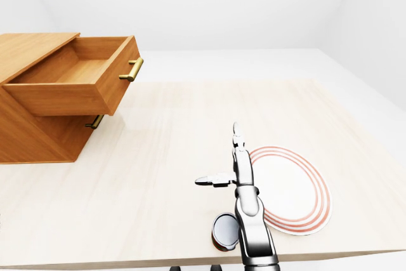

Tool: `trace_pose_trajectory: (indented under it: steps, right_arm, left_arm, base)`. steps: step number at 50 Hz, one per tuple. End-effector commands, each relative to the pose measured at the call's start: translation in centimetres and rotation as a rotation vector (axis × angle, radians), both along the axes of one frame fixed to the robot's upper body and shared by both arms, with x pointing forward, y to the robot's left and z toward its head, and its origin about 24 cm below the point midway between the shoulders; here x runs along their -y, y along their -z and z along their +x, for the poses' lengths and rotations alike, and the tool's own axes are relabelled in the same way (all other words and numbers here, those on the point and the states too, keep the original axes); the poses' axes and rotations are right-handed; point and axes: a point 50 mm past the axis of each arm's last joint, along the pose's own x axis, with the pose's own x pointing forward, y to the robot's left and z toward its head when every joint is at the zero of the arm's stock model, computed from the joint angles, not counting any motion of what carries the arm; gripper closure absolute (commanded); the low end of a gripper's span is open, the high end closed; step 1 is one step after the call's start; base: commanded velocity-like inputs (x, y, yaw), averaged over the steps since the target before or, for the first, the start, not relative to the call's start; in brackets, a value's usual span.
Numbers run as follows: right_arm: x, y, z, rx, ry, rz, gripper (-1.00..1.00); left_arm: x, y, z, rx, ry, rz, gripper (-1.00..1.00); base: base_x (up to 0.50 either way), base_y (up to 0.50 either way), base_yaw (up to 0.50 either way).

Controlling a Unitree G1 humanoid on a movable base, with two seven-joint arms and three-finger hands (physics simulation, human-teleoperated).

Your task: Put the bowl on top of the cabinet.

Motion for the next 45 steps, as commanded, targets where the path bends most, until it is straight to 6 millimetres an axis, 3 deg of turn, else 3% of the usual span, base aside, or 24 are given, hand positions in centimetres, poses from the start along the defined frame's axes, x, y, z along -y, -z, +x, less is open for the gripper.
trace_pose_trajectory:
  steps: [1, 8, 13, 19, 32, 45]
  right_arm:
    - [0.0, 0.0, 0.0, 0.000, 0.001, 0.001, -1.00]
    - [0.0, 0.1, 0.1, -0.002, 0.001, 0.001, -1.00]
    - [0.1, -0.1, 0.0, 0.001, 0.002, 0.003, -1.00]
    - [0.0, -0.1, 0.1, 0.001, 0.000, 0.001, -1.00]
    - [0.0, -0.1, 0.0, 0.002, 0.000, 0.002, -1.00]
    - [0.0, -0.1, 0.0, 0.002, 0.001, 0.003, -1.00]
  left_arm:
    - [-2.9, 2.2, 1.0, -0.031, -0.122, -0.097, 0.94]
    - [-4.2, 4.1, 2.0, -0.165, -0.187, -0.149, 0.94]
    - [-4.4, 6.7, 3.2, -0.290, -0.207, -0.176, 0.94]
    - [-4.7, 8.4, 3.4, -0.364, -0.227, -0.193, 0.94]
    - [-4.3, 11.7, 4.2, -0.492, -0.232, -0.196, 0.94]
    - [-3.1, 14.2, 5.1, -0.648, -0.250, -0.065, 0.95]
  base:
    - [0.00, 0.00, 0.00]
    - [0.00, 0.00, 0.00]
    - [0.00, 0.00, 0.00]
    - [0.00, 0.00, 0.00]
    - [0.00, 0.00, 0.00]
    - [0.00, 0.00, 0.00]
